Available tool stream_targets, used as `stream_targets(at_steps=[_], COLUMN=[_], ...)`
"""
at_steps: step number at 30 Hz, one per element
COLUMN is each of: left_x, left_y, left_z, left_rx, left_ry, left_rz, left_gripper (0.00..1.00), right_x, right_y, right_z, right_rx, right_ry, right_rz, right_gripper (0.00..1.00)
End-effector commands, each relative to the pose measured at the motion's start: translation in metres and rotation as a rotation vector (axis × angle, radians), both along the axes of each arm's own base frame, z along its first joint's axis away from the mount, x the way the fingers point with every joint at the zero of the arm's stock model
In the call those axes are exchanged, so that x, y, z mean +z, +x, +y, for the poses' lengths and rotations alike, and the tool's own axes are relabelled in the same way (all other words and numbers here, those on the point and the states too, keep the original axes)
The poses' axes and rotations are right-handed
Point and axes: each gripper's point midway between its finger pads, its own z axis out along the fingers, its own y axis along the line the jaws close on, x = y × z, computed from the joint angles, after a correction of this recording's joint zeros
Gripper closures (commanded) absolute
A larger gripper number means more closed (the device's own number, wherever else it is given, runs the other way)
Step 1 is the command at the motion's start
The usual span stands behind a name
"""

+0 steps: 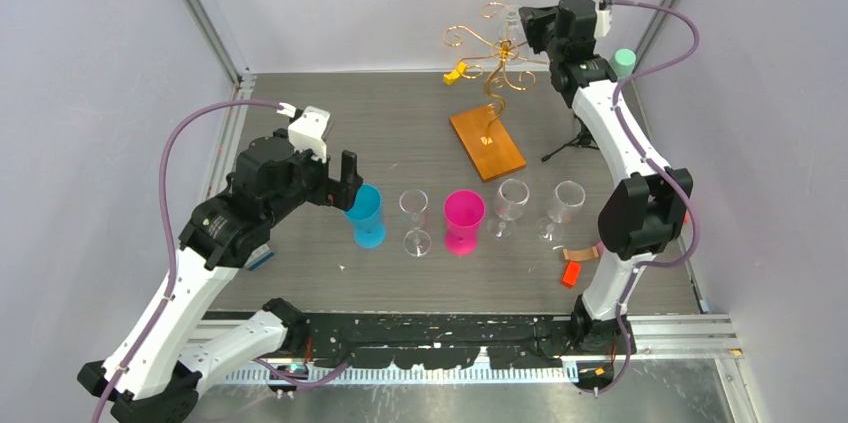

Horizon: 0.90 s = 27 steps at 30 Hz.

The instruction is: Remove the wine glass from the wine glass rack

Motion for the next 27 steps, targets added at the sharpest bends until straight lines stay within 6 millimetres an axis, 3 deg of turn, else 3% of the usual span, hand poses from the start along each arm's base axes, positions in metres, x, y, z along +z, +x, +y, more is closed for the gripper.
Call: stream_targets(at_steps=[1,15,27], left_x=[0.014,0.016,0.016], left_y=[0.003,0.004,0.006], left_z=[-0.002,-0.002,-0.006], left_rx=[0.004,0.002,-0.006], left_ry=[-0.035,-0.036,-0.039], left_rz=[-0.049,-0.053,-0.050], left_gripper=[0.00,0.00,0.00], right_x=[0.088,0.118,0.144], right_y=[0.001,0.014,0.027], right_z=[-0.002,-0.011,0.005], right_rx=[-0.030,-0.091,-0.002], right_ry=[0.034,-0.014,-0.024], right_rz=[-0.268,-0.398,-0.534], right_gripper=[1.00,1.00,1.00])
